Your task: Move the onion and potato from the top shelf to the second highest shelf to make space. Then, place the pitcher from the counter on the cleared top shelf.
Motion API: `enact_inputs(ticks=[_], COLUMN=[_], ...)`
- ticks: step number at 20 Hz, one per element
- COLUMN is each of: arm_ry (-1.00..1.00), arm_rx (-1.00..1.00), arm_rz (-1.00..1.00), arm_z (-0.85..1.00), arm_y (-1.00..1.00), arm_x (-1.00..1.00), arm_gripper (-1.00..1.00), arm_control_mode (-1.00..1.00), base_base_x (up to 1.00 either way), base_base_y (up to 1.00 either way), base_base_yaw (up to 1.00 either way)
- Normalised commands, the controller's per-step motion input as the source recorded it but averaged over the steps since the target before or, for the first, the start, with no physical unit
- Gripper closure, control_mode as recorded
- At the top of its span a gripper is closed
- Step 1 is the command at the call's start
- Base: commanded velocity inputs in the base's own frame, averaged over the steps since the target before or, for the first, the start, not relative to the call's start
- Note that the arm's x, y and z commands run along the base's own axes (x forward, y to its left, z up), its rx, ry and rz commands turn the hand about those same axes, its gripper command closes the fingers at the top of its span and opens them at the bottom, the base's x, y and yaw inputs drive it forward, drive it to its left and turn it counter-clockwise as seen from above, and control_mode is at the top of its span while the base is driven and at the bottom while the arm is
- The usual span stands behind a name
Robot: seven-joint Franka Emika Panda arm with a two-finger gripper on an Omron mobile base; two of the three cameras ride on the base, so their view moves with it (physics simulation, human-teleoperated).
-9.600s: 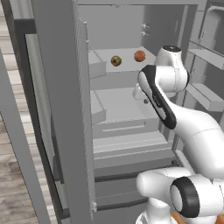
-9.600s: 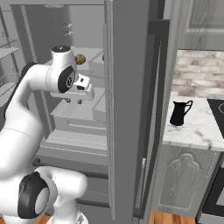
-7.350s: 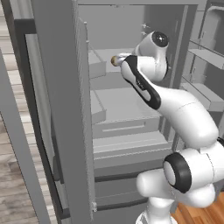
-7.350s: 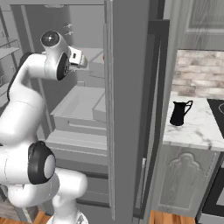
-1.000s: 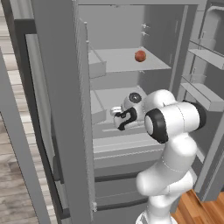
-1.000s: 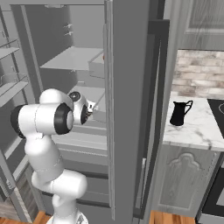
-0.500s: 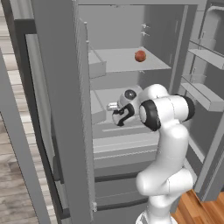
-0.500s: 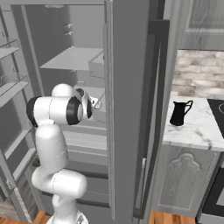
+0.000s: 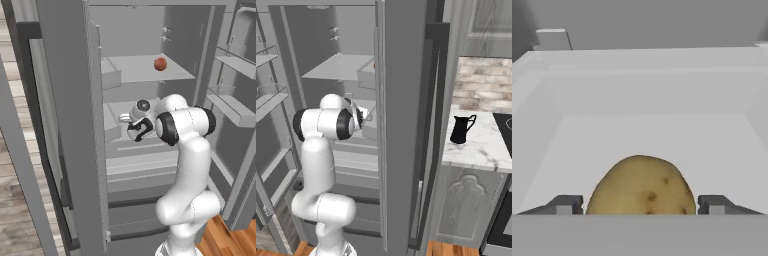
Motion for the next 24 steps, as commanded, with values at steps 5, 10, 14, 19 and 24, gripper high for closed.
enact_inputs(ticks=[5, 10, 14, 19, 24], arm_ry=[-0.03, -0.05, -0.04, 0.0, 0.0], arm_rx=[0.0, 0.0, 0.0, 0.0, 0.0], arm_rz=[-0.1, -0.06, 0.0, -0.01, -0.03], arm_z=[0.08, 0.45, 0.46, 0.35, 0.55], arm_y=[0.0, 0.0, 0.0, 0.0, 0.0], arm_x=[-0.09, -0.32, -0.64, -0.72, -0.55], arm_gripper=[-1.0, -1.0, -1.0, -1.0, -1.0], arm_control_mode=[-1.0, -1.0, -1.0, -1.0, -1.0], base_base_x=[0.0, 0.0, 0.0, 0.0, 0.0], base_base_y=[0.0, 0.0, 0.0, 0.0, 0.0], base_base_yaw=[0.0, 0.0, 0.0, 0.0, 0.0])
